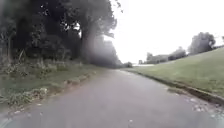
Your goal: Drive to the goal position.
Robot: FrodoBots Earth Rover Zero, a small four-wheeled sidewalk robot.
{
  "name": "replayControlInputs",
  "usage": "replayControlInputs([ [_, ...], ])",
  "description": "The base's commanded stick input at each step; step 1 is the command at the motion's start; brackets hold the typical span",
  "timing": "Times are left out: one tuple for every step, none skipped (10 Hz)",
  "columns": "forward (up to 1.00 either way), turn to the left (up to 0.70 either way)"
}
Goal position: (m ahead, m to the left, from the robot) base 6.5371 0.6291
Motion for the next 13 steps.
replayControlInputs([
  [1.00, 0.04],
  [1.00, 0.04],
  [1.00, 0.04],
  [1.00, 0.04],
  [1.00, 0.04],
  [1.00, 0.04],
  [1.00, 0.02],
  [1.00, 0.00],
  [1.00, -0.12],
  [1.00, -0.28],
  [1.00, -0.26],
  [1.00, -0.10],
  [1.00, 0.02],
])
